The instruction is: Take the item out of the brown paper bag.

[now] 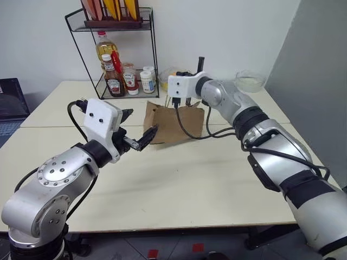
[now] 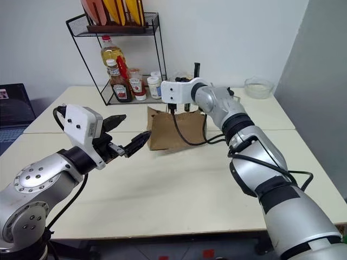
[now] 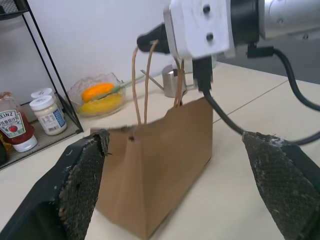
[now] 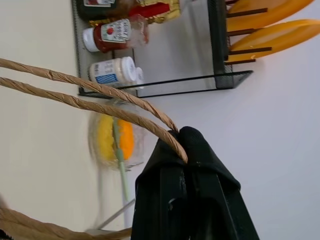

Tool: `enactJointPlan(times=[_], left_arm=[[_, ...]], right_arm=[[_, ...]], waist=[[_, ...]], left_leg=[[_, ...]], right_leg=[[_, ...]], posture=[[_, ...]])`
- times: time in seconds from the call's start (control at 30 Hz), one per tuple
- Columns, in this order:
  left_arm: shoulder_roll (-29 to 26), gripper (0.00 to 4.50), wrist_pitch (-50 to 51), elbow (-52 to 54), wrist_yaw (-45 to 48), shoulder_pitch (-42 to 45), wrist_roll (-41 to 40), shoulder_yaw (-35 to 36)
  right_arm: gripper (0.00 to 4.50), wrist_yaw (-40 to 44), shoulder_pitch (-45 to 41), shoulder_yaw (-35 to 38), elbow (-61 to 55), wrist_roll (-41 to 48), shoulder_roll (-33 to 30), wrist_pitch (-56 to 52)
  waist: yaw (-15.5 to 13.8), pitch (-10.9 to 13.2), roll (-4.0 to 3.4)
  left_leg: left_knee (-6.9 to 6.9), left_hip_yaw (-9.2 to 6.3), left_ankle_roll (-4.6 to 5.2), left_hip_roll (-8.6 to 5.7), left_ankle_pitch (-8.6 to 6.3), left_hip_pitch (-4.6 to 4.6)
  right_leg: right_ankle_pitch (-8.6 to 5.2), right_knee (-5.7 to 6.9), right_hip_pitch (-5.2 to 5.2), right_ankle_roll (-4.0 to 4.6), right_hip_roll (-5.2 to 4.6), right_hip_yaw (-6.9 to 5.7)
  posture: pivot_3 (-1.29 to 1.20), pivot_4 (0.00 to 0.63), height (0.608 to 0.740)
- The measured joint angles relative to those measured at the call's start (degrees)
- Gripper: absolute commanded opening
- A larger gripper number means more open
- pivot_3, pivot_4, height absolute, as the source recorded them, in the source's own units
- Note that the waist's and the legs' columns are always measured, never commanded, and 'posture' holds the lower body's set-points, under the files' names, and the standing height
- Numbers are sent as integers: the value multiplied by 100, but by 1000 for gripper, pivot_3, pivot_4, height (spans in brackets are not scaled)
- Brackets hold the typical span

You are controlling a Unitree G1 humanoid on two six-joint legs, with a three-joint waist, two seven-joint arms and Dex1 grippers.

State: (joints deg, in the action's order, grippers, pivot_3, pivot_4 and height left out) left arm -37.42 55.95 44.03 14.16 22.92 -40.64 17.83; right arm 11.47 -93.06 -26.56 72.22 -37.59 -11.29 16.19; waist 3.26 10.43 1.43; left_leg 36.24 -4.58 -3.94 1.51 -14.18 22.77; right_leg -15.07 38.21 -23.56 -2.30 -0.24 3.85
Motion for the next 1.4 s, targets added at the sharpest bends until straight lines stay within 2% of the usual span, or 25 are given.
enactJointPlan(times=[0.27, 0.47, 0.8, 0.9, 1.07, 1.23, 1.27, 1.4], left_arm=[[0, 4500, -18, -116, 23, 32, 0, 0], [-1, 4500, -29, -119, 28, 38, -1, 0], [-12, 4500, -31, -164, 58, 94, -1, 0], [-20, 4500, -39, -183, 115, 94, 2, 0], [-46, 4500, -135, -313, 184, 122, 37, -10], [-174, 4500, -280, -555, 409, 220, 73, -94], [-208, 4500, -303, -615, 448, 258, 92, -112], [-447, 4500, -397, -911, 844, 419, 86, -223]], right_arm=[[30, 28, -12, -75, -52, -149, 16, -190], [30, 200, 522, -172, -51, -158, 190, -299], [30, 366, 526, -154, -82, -59, 169, -355], [691, 514, 536, -147, -178, 34, 168, -376], [2376, 959, 664, -98, -596, 195, 67, -428], [4210, 1906, 1142, 186, -2124, 616, -466, -705], [4458, 2137, 1267, 280, -2502, 759, -566, -826], [4458, 3389, 2072, 766, -4575, 1618, -1027, -1783]], waist=[[4, 0, 0], [4, -1, 1], [6, -1, 2], [6, -1, 2], [2, -1, 1], [-11, -1, 2], [-7, -1, 1], [-16, -1, 2]], left_leg=[[0, 0, 0, 0, 0, 0], [3, 1, 0, -1, 0, 0], [6, 2, 0, -1, 0, -9], [8, 2, 0, -1, 0, -12], [11, 1, 0, -1, 0, -12], [17, -4, 0, 0, 0, -8], [17, -2, 0, 0, 0, -9], [18, -7, 0, 0, 0, -7]], right_leg=[[0, 0, 0, 0, 0, 0], [0, 7, -1, 0, 0, 2], [0, 26, 0, 1, 1, 3], [-1, 30, 0, 1, 1, 3], [-1, 33, 0, 1, 2, 3], [-1, 35, 1, 1, 2, -2], [-1, 34, 1, 1, 2, 0], [-2, 35, 4, 0, 3, -6]], posture=[[0, 150, 740], [0, 150, 740], [0, 150, 740], [0, 150, 740], [0, 150, 740], [0, 150, 740], [0, 150, 740], [0, 150, 740]])
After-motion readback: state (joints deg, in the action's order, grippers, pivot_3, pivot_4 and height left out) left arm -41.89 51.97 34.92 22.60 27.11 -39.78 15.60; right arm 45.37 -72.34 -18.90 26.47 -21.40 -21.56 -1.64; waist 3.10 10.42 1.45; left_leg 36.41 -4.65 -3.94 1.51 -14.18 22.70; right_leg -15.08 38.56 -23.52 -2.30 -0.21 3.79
